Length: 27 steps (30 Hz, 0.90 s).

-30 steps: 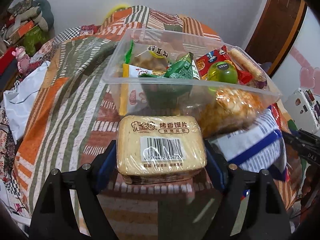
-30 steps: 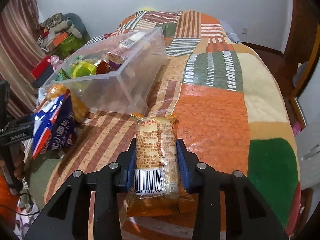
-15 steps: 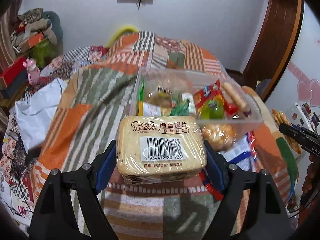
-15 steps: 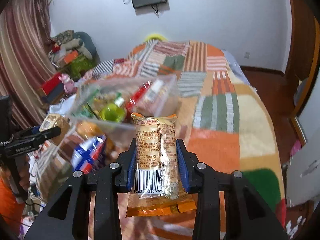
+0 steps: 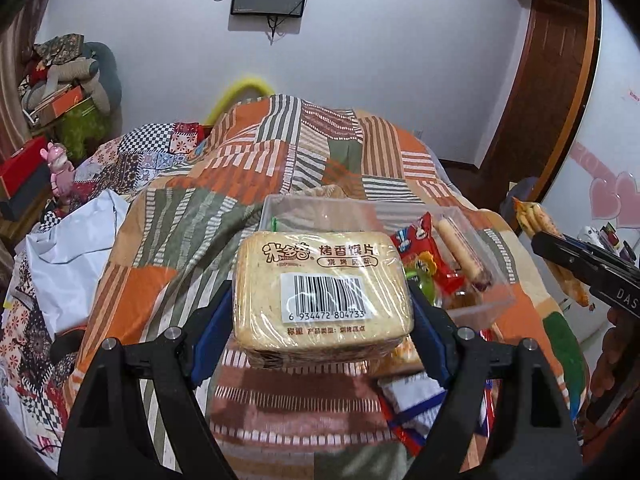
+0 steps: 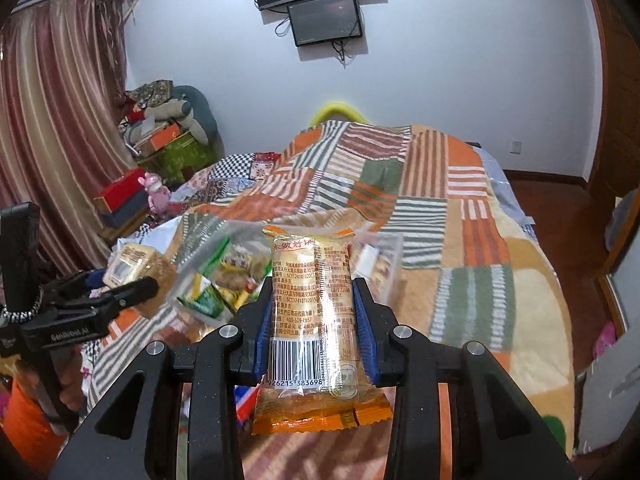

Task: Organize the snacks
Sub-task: 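Lower the bread cake and wafer pack into the clear box and open both grippers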

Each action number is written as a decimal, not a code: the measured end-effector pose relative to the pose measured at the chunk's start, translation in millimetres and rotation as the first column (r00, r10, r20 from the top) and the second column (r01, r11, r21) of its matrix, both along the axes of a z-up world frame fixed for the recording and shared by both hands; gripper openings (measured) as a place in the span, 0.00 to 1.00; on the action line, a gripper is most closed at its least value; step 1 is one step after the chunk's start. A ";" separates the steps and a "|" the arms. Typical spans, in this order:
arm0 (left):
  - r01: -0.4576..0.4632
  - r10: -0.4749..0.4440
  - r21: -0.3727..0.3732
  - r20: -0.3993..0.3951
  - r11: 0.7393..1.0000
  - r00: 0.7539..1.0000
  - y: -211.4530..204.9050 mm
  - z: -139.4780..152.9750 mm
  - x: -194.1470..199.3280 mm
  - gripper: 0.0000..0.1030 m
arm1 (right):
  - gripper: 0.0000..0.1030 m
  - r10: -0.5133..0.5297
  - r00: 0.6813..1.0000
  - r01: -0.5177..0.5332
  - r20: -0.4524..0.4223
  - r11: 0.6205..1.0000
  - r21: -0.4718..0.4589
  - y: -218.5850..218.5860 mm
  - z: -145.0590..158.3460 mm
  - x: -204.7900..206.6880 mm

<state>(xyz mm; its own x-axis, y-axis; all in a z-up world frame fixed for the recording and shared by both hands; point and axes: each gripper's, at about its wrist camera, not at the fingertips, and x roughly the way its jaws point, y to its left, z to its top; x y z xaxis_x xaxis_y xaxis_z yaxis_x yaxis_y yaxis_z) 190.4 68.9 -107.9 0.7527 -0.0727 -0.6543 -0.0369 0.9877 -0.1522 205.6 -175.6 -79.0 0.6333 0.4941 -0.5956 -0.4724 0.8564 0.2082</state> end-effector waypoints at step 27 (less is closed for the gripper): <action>0.024 -0.030 -0.056 -0.105 0.998 0.994 -2.6 -37.1 93.7 0.78 | 0.32 0.068 0.990 -0.076 -0.125 0.995 -0.058 64.9 -36.6 69.8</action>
<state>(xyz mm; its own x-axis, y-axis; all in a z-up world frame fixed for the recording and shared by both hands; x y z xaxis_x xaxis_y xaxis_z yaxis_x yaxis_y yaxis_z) 284.1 66.3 -145.1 0.6769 -0.1298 -0.7245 -0.0287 0.9789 -0.2022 275.4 -110.7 -115.5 0.5177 0.4951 -0.6978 -0.5076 0.8342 0.2153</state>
